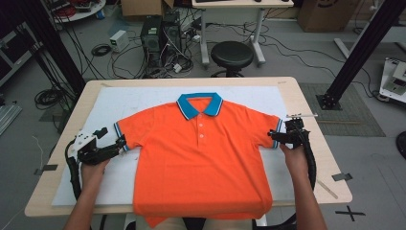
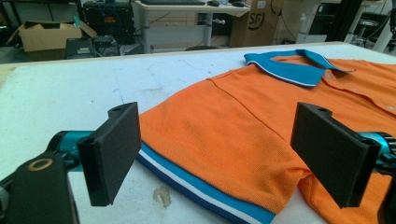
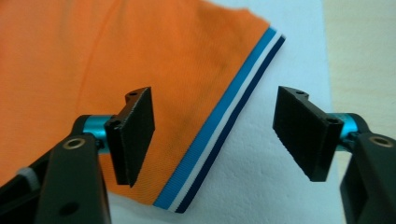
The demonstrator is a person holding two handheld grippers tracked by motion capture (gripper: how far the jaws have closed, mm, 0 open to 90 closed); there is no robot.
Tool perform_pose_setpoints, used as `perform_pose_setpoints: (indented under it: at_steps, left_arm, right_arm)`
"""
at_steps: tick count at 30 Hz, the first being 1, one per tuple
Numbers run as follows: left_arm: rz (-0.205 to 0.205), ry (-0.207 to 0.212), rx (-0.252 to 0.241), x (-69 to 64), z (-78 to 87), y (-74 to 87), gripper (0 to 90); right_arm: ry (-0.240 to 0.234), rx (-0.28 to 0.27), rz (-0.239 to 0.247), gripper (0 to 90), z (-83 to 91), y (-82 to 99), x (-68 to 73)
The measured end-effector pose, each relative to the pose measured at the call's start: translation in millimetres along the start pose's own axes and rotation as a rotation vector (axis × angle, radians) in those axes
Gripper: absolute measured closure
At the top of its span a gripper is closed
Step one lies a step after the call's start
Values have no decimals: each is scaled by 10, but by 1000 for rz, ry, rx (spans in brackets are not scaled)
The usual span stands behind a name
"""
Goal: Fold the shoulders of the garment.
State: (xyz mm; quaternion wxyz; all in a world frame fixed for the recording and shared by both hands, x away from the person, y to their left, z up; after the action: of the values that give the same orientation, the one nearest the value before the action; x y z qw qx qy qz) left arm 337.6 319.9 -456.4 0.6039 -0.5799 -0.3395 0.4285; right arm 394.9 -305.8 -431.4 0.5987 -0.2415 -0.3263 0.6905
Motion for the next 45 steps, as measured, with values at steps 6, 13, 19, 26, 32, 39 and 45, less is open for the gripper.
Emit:
perform_pose_setpoints:
  at_steps: [6, 13, 19, 26, 32, 39, 45]
  left_arm:
    - [-11, -1, 19, -7, -15, -3, 163]
    - [-13, -4, 22, -13, -21, -2, 164]
    - [-20, -4, 30, -15, -25, -4, 164]
    - [-20, -3, 33, -17, -27, -4, 164]
    - [-17, -3, 35, -14, -32, -4, 166]
    - [-16, -3, 35, -16, -34, -4, 167]
    - [-14, -2, 33, -14, -33, -4, 167]
  right_arm:
    - [25, 73, 0, 401, -175, 10, -4]
    - [40, 94, 13, 498, -218, -12, 24]
    - [20, 103, 43, 661, -222, -36, 64]
    - [-19, 109, 84, 819, -219, -55, 118]
    - [-60, 43, 117, 820, -112, -167, 250]
    - [-108, 14, 175, 820, -57, -290, 507]
    - [-145, 8, 197, 820, -70, -338, 677]
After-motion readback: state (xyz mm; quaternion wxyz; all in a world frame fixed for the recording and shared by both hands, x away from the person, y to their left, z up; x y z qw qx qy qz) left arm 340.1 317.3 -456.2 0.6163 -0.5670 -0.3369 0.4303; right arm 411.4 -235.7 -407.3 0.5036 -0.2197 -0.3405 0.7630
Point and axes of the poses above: each handheld gripper's, and its own axes: z roughly backward along the jaws, y roughly out of its underside, x roughly to its left, the point moved 1 cm from there along -z, roughly forward along the jaws, and after that the axes turned 8 degrees about -x, right-handed, at the moved point
